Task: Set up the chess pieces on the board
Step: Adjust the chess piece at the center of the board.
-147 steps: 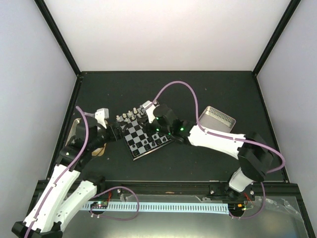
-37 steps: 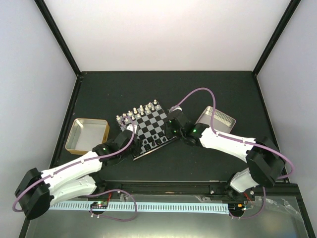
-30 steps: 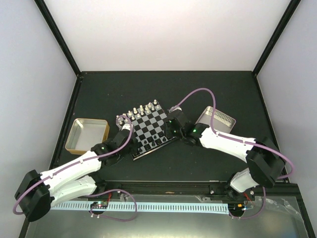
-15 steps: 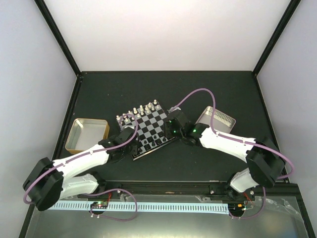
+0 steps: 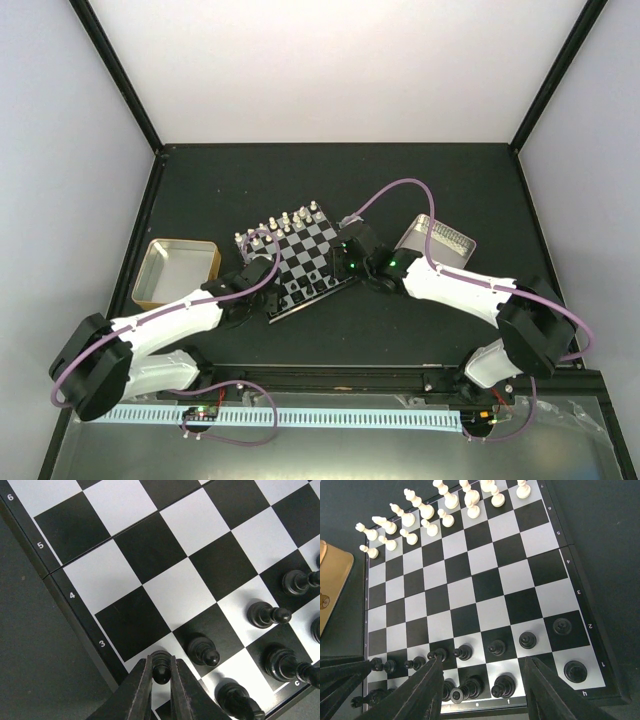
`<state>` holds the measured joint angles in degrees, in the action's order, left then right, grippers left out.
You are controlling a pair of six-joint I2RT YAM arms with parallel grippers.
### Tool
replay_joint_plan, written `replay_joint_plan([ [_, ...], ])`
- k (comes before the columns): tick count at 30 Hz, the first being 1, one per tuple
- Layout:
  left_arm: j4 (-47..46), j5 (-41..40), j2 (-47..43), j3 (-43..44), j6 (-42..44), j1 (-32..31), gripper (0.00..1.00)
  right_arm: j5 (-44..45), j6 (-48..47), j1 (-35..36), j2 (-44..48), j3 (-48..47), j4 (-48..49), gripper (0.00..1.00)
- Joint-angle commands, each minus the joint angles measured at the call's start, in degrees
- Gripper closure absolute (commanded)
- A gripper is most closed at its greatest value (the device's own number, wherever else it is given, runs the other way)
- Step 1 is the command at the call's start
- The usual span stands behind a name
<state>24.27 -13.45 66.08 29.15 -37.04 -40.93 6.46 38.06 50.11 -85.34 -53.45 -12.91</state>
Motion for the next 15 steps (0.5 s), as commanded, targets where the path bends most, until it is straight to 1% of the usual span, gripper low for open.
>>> replay_joint_plan([
  [1, 2.2, 0.0, -1.3, 1.8, 0.6, 0.3, 0.89, -0.1, 0.6, -0.3, -0.7, -0.3, 1.2, 0.54],
  [11, 2.0, 1.3, -1.6, 1.6, 0.9, 0.3, 0.89, -0.3, 0.9, -0.3, -0.8, -0.3, 1.1, 0.55],
  [15, 2.0, 1.6, -1.6, 1.8, 1.1, 0.3, 0.85, -0.2, 0.9, -0.3, -0.6, -0.7, 0.8, 0.55],
])
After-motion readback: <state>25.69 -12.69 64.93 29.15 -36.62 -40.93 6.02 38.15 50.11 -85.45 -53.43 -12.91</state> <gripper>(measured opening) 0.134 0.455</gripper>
